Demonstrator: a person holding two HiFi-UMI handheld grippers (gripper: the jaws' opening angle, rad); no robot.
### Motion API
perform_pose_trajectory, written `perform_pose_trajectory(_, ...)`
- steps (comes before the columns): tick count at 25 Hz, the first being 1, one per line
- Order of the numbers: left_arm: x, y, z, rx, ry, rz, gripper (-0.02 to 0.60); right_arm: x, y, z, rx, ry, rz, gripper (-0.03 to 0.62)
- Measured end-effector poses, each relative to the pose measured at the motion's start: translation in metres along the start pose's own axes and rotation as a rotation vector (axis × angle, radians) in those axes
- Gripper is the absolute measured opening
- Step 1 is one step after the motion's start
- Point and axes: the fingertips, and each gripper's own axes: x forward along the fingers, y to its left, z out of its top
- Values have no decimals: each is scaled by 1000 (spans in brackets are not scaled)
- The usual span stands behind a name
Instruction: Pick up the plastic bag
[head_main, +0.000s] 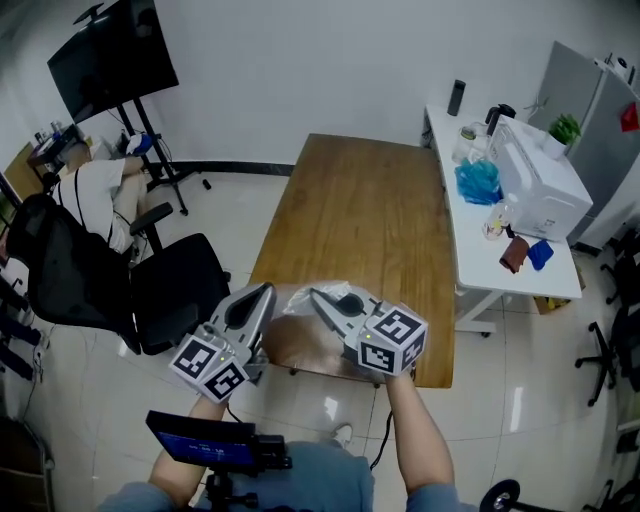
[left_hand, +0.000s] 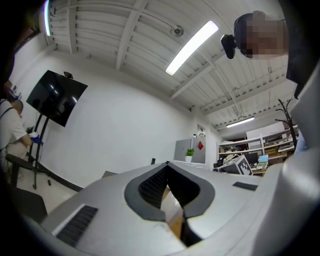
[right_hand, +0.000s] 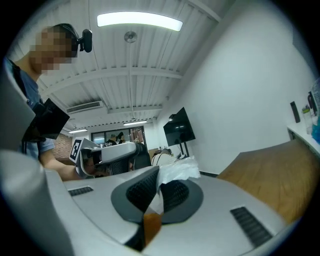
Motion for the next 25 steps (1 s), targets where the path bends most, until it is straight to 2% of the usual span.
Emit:
perform_pose_trajectory(9, 47, -47, -24, -20, 14, -81, 0, -61, -31, -17, 12, 24, -60, 0)
perform_pose_trajectory(17, 77, -91, -62, -30, 59, -155, 0, -113, -60, -38, 54, 80, -115, 0)
perform_pose_trajectory(25, 96, -108, -79, -45, 80, -182, 0, -146, -79, -58, 98, 120, -114, 0)
